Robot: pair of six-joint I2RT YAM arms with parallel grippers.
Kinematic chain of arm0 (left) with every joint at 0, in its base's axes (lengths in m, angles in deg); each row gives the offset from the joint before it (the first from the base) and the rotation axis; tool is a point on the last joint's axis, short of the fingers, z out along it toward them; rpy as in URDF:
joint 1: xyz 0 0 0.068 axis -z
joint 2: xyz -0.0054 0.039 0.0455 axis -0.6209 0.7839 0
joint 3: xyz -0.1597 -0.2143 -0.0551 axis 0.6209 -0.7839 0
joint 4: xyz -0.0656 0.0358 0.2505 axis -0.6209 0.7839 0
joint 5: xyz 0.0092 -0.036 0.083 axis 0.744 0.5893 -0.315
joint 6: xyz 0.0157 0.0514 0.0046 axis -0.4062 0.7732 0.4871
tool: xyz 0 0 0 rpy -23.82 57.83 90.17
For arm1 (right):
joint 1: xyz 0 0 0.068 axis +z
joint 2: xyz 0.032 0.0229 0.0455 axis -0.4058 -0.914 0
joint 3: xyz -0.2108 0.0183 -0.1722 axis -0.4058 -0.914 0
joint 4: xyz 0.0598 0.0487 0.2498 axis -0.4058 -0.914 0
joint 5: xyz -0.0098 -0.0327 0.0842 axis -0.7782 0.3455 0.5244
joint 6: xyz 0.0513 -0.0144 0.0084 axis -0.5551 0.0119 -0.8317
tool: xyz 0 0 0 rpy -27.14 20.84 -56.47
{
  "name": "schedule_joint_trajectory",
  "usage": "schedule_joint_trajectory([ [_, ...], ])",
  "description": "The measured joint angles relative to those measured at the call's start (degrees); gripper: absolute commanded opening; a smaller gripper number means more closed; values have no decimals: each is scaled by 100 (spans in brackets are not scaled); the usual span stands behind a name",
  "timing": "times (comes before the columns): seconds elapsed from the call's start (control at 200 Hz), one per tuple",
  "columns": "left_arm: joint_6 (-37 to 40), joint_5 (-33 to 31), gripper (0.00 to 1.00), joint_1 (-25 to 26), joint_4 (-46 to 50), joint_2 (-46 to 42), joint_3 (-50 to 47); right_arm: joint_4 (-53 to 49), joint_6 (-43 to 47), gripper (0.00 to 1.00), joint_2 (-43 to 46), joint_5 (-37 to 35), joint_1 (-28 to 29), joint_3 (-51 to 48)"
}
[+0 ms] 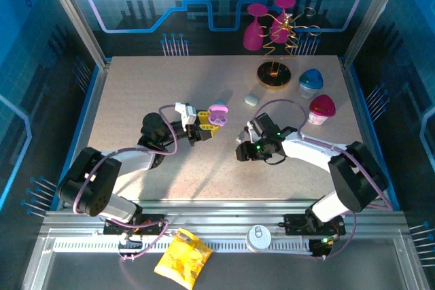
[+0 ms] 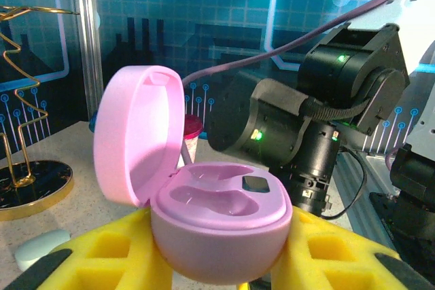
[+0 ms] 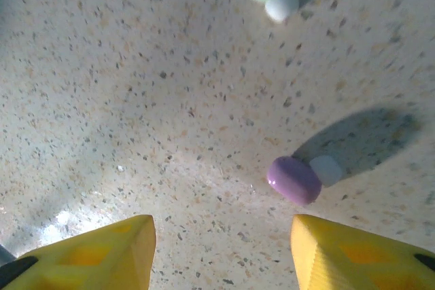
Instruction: Insert wireless bluetooth earbuds into charging case
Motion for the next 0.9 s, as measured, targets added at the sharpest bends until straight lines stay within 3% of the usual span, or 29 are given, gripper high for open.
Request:
schedule_joint_trajectory([
  [0.475,199,-17,32,0,505,-616,-37,-363,1040,56,-1121,-321,-72,1014],
  [0.705,201,-22,32,0,601,-623,-90,-413,1086,47,-1082,-330,-46,743],
  [0.901,197,-22,32,0,592,-621,-90,-468,946,52,-754,-358,133,525],
])
